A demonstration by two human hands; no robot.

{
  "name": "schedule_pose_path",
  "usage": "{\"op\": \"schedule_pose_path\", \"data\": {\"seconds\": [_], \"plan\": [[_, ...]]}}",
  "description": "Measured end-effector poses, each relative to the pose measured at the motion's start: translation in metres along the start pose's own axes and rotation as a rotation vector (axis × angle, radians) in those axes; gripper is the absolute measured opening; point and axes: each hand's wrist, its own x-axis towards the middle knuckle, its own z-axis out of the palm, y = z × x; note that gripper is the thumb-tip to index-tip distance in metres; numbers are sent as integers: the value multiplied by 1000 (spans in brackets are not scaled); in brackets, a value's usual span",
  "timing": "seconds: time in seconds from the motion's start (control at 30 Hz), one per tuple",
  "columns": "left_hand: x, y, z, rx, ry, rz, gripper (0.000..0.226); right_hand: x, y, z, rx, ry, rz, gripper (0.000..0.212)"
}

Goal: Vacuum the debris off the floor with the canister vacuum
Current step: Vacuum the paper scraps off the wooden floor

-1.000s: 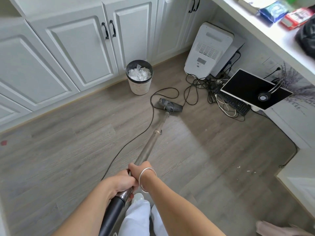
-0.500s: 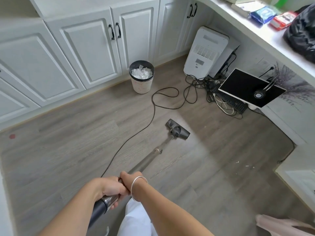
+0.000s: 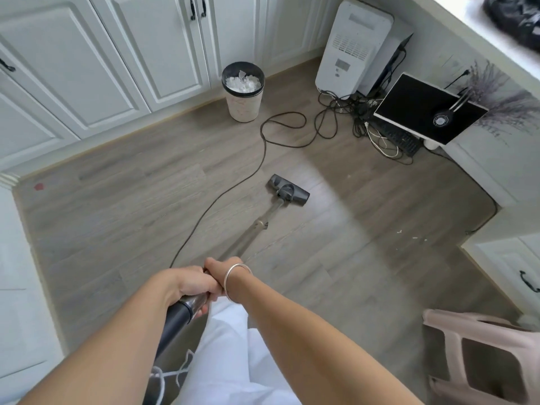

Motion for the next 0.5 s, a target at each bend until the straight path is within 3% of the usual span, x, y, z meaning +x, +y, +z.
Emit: {"op": "schedule_pose_path", "data": {"seconds": [0.5], "plan": [[-5, -41, 18, 34, 42, -17, 15, -5, 23, 34, -62, -78, 98, 25]]}}
